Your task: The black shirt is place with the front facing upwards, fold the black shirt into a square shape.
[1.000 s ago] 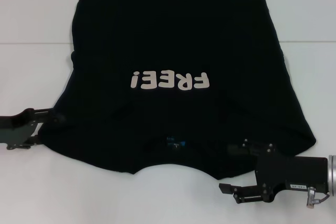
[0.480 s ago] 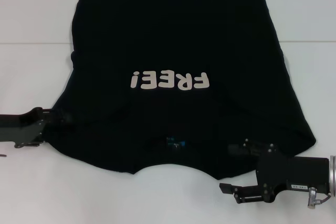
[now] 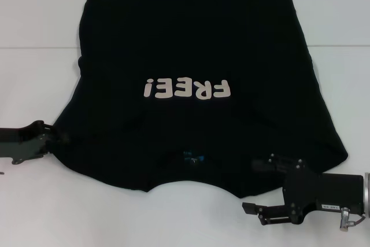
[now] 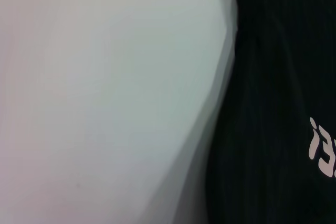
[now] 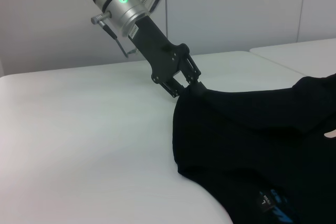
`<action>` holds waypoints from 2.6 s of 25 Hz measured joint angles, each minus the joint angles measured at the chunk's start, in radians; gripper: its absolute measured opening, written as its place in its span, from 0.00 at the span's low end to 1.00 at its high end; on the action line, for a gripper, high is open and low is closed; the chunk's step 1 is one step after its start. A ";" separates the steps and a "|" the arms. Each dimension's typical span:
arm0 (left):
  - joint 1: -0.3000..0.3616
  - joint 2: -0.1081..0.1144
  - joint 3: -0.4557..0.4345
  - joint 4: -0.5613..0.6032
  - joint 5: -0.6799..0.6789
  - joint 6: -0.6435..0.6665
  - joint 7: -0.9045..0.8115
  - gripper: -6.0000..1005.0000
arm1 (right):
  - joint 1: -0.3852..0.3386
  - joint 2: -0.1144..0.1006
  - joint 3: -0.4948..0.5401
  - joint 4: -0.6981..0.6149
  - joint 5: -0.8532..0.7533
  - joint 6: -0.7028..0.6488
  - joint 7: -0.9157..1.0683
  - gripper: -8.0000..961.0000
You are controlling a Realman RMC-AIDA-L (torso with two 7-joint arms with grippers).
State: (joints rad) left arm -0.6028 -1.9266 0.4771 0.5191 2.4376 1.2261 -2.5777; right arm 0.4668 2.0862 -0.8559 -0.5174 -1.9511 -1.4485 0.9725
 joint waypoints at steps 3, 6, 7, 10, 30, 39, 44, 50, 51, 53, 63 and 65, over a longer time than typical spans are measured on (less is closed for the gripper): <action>0.000 0.000 0.000 0.001 0.000 -0.001 0.007 0.52 | -0.001 0.000 0.001 0.000 0.001 -0.003 0.000 0.99; 0.000 0.000 0.000 0.001 -0.001 -0.003 0.012 0.40 | -0.001 0.000 0.002 0.000 0.002 -0.007 0.000 0.99; 0.000 0.000 0.000 0.001 -0.001 -0.004 0.013 0.37 | -0.001 0.000 0.002 0.000 0.002 -0.007 0.000 0.99; 0.000 0.000 0.000 0.001 -0.004 -0.006 0.020 0.17 | 0.000 0.000 0.005 0.001 0.002 -0.006 0.003 0.99; 0.009 0.001 -0.015 0.005 -0.033 0.011 0.121 0.03 | 0.115 -0.207 0.163 -0.232 -0.396 -0.128 1.559 0.98; 0.009 0.002 -0.015 0.007 -0.035 0.011 0.147 0.03 | 0.181 -0.201 0.245 -0.240 -0.628 -0.135 1.610 0.98; 0.009 -0.001 -0.015 0.016 -0.037 0.013 0.151 0.03 | 0.185 -0.197 0.248 -0.190 -0.627 -0.062 1.602 0.98; 0.011 -0.002 -0.015 0.019 -0.049 0.015 0.153 0.03 | 0.200 -0.195 0.248 -0.140 -0.612 0.018 1.585 0.98; 0.011 -0.002 -0.015 0.019 -0.049 0.015 0.154 0.03 | 0.205 -0.195 0.245 -0.126 -0.600 0.035 1.579 0.98; 0.012 -0.002 -0.015 0.019 -0.050 0.016 0.154 0.03 | 0.213 -0.193 0.240 -0.103 -0.590 0.052 1.570 0.98; 0.018 -0.004 -0.014 0.019 -0.051 0.018 0.156 0.03 | 0.237 -0.191 0.199 -0.043 -0.595 0.122 1.570 0.88; 0.018 -0.004 -0.014 0.019 -0.051 0.018 0.156 0.03 | 0.236 -0.191 0.198 -0.043 -0.595 0.123 1.571 0.87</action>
State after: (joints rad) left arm -0.5844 -1.9310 0.4634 0.5382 2.3867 1.2443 -2.4215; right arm 0.7028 1.8948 -0.6575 -0.5599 -2.5457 -1.3256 2.5433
